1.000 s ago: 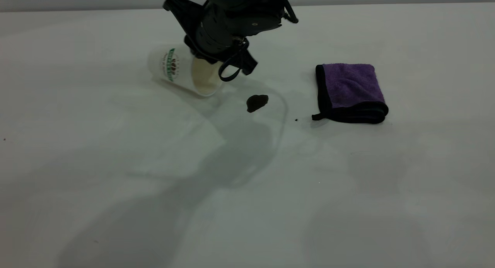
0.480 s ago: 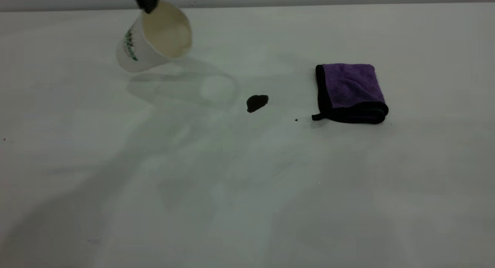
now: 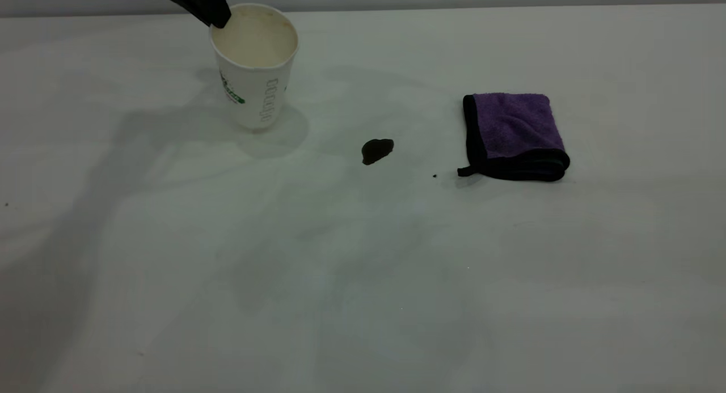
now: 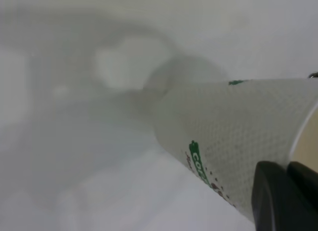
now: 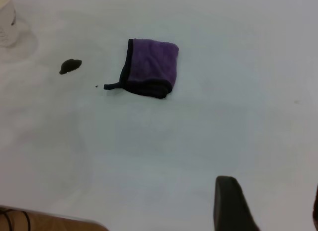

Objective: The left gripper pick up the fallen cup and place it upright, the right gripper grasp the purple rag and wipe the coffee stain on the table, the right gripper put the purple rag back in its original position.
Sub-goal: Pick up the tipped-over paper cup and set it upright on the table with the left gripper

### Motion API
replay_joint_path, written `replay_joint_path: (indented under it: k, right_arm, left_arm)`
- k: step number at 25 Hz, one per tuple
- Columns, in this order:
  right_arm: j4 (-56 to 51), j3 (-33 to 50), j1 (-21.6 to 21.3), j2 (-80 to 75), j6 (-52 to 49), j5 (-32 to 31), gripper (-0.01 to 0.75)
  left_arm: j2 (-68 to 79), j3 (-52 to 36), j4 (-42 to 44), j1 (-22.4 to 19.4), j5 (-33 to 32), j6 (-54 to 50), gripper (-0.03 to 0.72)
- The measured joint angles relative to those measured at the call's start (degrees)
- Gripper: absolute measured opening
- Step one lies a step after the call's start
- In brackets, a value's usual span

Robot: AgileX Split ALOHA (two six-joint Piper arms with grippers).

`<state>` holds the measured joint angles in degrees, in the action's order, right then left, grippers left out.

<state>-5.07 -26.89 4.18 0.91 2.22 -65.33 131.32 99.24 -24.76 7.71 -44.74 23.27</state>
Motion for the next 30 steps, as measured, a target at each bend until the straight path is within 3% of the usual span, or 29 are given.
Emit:
replay_joint_path:
  k: [5, 14, 19, 25, 30]
  right_arm:
    - [0.00, 0.00, 0.00, 0.00, 0.00, 0.00, 0.426]
    - [0.00, 0.00, 0.00, 0.00, 0.00, 0.00, 0.426]
    - [0.00, 0.00, 0.00, 0.00, 0.00, 0.00, 0.426]
    - [0.00, 0.00, 0.00, 0.00, 0.00, 0.00, 0.426]
    - [0.00, 0.00, 0.00, 0.00, 0.00, 0.00, 0.426]
  left_arm:
    - [3.28, 0.00, -2.70, -2.24, -0.28, 1.09, 0.021]
    - [4.35, 0.04, -4.20, -2.35, 0.74, 1.28, 0.047]
    - [4.78, 0.04, -4.03, -2.35, 0.74, 1.28, 0.173]
    - [3.06, 0.04, -3.76, -2.35, -0.44, 1.28, 0.402]
    - [-0.83, 0.04, -3.42, -2.35, -5.45, 1.28, 0.474]
